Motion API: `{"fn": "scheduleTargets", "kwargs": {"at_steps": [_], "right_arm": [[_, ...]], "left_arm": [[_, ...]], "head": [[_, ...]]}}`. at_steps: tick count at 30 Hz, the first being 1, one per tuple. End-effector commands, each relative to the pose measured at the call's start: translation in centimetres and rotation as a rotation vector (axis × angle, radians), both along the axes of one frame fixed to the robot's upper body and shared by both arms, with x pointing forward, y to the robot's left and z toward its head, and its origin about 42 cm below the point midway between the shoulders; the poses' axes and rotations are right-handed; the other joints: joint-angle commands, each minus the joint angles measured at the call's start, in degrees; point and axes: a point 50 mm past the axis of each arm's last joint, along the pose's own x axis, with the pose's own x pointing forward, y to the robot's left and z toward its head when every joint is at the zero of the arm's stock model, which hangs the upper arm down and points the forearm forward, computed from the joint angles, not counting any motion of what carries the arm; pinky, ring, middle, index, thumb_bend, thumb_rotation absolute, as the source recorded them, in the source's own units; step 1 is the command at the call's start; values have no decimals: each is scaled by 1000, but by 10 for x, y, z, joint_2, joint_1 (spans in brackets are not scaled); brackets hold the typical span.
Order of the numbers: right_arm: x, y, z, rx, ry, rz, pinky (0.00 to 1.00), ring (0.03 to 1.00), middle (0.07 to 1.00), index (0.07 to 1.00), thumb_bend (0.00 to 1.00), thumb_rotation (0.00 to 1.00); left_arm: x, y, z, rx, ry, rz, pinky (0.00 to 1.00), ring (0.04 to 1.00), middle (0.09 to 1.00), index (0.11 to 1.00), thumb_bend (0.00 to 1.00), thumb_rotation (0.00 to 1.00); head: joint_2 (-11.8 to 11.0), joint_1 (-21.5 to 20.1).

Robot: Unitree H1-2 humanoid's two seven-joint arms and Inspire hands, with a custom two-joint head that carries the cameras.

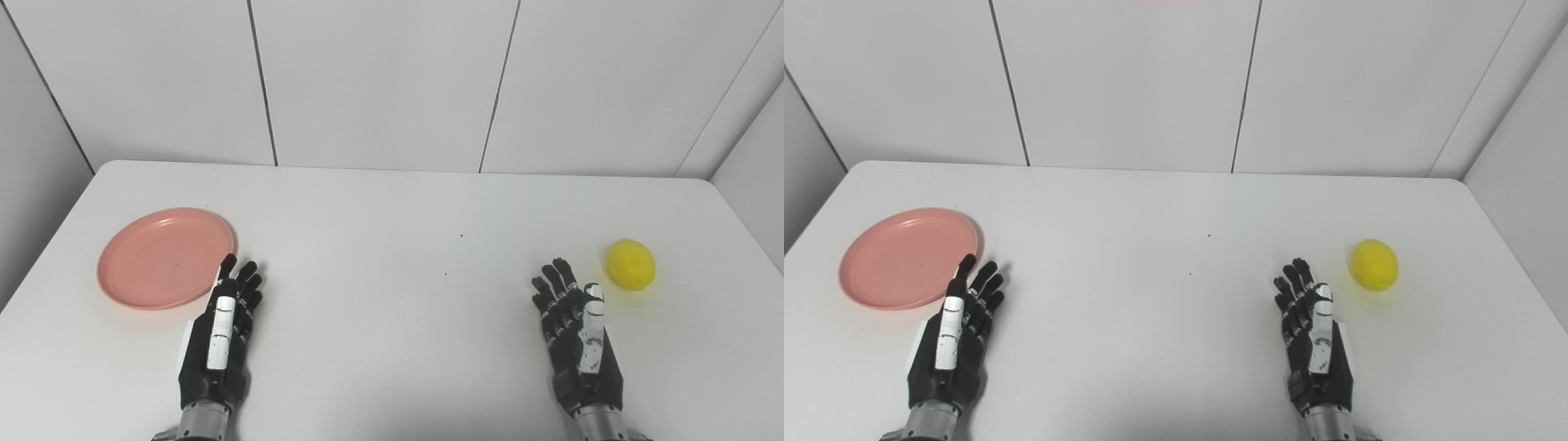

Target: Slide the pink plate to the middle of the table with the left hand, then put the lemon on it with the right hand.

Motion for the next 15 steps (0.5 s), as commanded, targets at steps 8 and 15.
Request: {"fn": "scheduleTargets", "kwargs": {"at_steps": [8,15], "right_arm": [[-6,-18,-23,3,34,-4,1000,963,968,967,798,1000],[-5,-24,-30,0,34,-3,1000,974,972,977,787,1000]], "left_arm": [[-3,-16,-18,-26,5,8,948,926,913,940,710,735],[-2,-22,-26,-27,4,9,939,921,908,931,721,725]], "head": [[-25,38],[-55,64]]}}
